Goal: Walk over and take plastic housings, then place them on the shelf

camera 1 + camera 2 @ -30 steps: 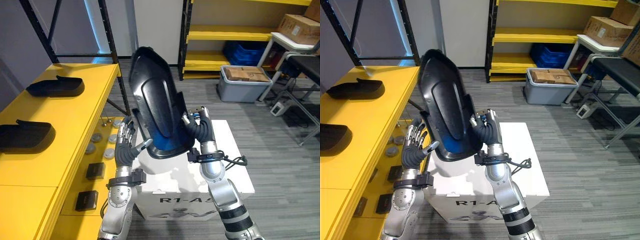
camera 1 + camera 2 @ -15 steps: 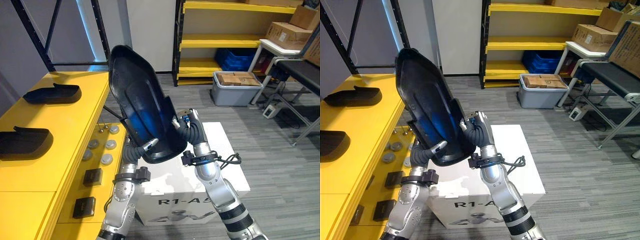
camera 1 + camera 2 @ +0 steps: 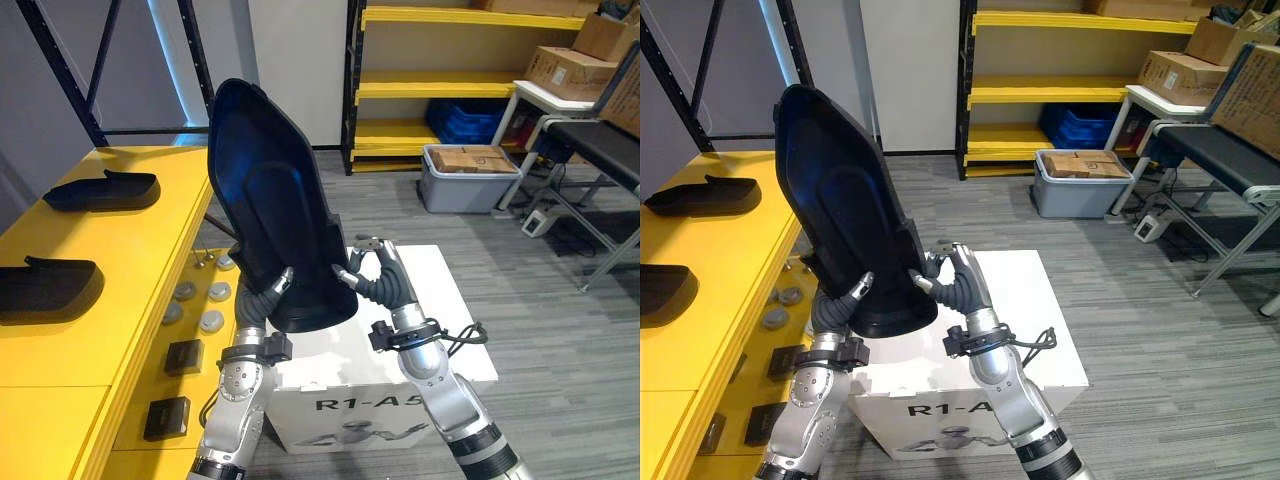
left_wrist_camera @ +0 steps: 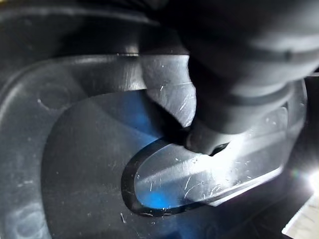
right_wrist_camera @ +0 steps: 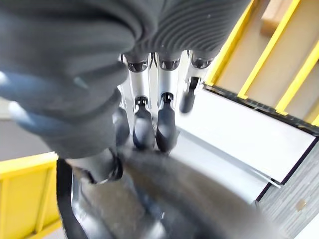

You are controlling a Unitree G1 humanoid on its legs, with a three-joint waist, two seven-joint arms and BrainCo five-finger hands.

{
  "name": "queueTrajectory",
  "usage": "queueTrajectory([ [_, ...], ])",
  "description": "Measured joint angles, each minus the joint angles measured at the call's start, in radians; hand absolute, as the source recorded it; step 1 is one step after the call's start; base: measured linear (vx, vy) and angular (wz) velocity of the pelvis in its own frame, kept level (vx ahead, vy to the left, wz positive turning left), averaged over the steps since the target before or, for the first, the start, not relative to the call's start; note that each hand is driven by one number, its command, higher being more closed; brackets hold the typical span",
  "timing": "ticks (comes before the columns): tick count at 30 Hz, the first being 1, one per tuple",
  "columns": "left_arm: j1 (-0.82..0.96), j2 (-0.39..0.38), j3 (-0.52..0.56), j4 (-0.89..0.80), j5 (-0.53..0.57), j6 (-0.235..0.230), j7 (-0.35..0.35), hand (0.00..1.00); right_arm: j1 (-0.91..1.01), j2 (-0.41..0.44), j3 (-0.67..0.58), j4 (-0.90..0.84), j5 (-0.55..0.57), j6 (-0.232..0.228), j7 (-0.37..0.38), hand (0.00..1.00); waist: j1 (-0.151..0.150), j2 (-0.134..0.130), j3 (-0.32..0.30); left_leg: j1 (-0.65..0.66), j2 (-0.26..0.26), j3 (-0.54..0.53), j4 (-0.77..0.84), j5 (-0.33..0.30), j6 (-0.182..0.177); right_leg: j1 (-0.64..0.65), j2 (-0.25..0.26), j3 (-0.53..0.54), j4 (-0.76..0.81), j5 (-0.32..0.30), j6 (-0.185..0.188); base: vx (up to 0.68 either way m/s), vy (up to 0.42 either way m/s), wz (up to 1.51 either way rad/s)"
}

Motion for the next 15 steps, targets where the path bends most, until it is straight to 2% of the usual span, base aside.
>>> queueTrajectory([
  [4,0.001,-0.013,0.001,-0.021,0.038,0.0,-0.007,1.0,0.024,0.003,-0.033,-0.048,0.064,-0.012,0.015,0.0,-0.003,0.0,0.0,0.001,0.003,0.011,-0.003,0.0,0.0,-0.006,0.003,0.015,0.0,0.0,0.0,0.0,0.0,-0.08],
  [6,0.002,-0.017,0.026,-0.029,0.057,0.0,-0.01,1.0,0.04,0.011,-0.091,-0.088,0.107,-0.021,0.015,0.0,-0.005,0.0,0.0,0.001,0.003,0.018,-0.004,-0.001,0.0,-0.007,0.003,0.02,0.0,0.0,0.0,0.0,0.003,-0.09],
  [8,0.017,-0.023,0.095,-0.04,0.059,0.0,-0.007,1.0,0.044,0.009,-0.257,-0.144,0.172,-0.03,0.008,0.0,-0.009,0.0,0.001,0.002,0.003,0.022,-0.006,-0.001,0.0,-0.01,0.003,0.023,0.0,0.0,0.0,-0.01,0.006,-0.05],
  [11,0.053,-0.027,0.161,-0.06,0.077,-0.001,0.002,1.0,0.075,-0.001,-0.422,-0.193,0.265,-0.054,0.003,0.0,-0.014,0.001,0.001,0.002,0.004,0.023,-0.01,-0.001,-0.001,-0.012,0.003,0.024,0.0,0.0,0.001,0.0,0.0,0.0],
  [15,0.101,-0.03,0.185,-0.087,0.099,-0.001,0.001,1.0,0.141,-0.008,-0.554,-0.195,0.333,-0.082,0.001,0.0,-0.017,0.001,0.002,0.001,0.003,0.024,-0.015,-0.002,-0.001,-0.017,0.003,0.025,0.0,-0.001,0.001,0.0,0.0,0.0],
])
